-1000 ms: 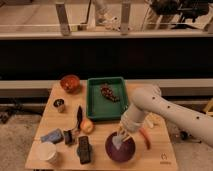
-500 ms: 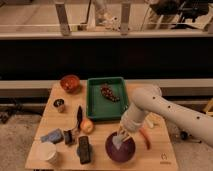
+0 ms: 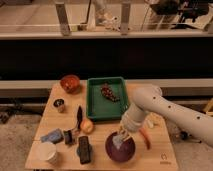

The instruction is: Place towel in purple bowl

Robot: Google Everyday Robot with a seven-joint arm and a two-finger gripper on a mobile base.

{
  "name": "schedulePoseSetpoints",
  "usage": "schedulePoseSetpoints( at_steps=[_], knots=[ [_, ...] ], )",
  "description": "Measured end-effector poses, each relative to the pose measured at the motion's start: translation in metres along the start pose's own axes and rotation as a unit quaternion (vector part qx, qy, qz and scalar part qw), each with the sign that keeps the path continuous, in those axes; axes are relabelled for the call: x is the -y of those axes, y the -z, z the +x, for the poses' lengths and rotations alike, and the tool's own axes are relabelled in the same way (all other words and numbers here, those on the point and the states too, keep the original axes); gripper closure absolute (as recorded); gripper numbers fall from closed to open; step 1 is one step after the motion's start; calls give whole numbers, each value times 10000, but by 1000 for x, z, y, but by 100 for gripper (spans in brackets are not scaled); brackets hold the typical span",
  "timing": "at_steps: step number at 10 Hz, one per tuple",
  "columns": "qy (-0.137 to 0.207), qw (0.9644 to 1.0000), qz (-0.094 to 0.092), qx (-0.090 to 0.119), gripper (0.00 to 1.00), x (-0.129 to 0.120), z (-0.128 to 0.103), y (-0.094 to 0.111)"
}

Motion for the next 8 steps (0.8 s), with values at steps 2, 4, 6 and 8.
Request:
schedulePoseSetpoints(
  at_steps=[2,4,6,8],
  knots=[
    [3,10000,8,-10,48,0,0,0],
    [-2,10000,5,-16,30,0,0,0],
    [-1,10000,-4,-18,20,1,0,0],
    [11,10000,-22,-18,20,1,-1,-1]
  ],
)
